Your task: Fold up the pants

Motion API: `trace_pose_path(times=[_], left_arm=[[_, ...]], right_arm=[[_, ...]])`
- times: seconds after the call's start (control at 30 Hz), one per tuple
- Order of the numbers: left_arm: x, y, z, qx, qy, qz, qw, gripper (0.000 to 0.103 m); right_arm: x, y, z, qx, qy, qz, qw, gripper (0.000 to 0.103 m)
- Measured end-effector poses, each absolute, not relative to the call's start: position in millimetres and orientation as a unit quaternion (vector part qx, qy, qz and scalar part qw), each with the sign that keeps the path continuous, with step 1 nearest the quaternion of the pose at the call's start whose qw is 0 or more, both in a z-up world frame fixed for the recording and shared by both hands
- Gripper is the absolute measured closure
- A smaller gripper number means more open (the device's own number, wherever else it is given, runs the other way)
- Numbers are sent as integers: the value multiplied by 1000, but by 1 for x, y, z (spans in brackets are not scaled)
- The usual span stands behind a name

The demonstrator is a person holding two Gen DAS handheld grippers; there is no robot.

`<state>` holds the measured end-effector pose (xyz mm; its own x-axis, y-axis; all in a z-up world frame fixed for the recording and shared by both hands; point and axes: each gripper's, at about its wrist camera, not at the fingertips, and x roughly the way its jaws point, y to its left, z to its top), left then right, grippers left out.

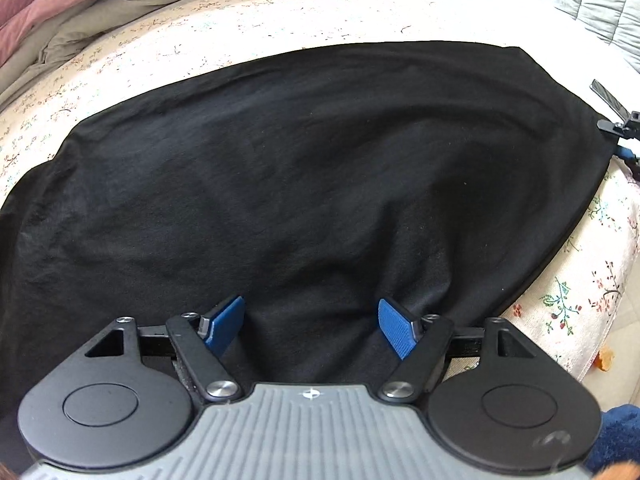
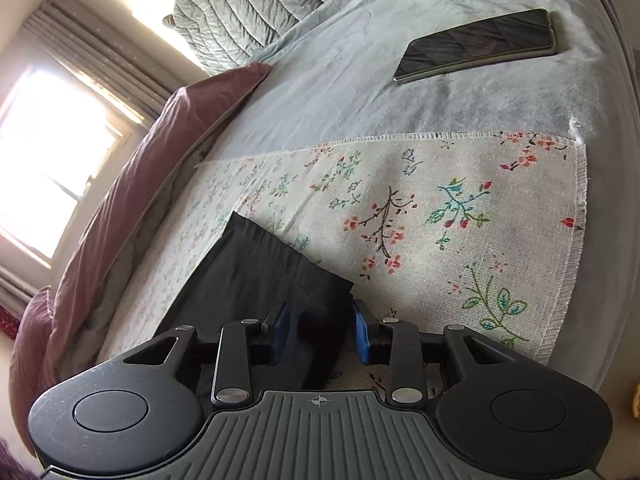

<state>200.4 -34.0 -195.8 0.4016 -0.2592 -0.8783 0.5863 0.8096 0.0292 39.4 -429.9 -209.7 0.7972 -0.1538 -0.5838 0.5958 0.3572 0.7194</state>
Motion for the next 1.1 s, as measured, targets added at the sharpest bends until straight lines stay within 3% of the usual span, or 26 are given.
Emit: trace_pose_path(times=[0.13, 0.27, 0.3, 0.53, 0.73, 0.93, 1.1], left_arm=[[196, -42, -197, 173, 481, -260, 819, 12], [195, -43, -200, 167, 482, -264, 819, 10], [197, -41, -201, 162, 483, -265, 818, 10], [206, -24, -194, 119, 489, -285, 816, 9], [238, 45, -181, -117, 510, -299, 798, 9], [248, 107, -189, -204, 503, -246, 803, 9], [250, 114, -203, -237, 505, -246, 793, 9]], right_arm=[[43, -427, -209, 516, 209, -239, 796, 75], [45, -422, -207, 521, 202, -242, 793, 94], [46, -420, -204, 516, 198, -243, 797, 95], [76, -373, -136, 389, 162, -230, 877, 97], [144, -239, -69, 165, 173, -58, 969, 98], [196, -111, -124, 0, 353, 166, 921, 97], [191, -110, -132, 35, 352, 159, 922, 90]])
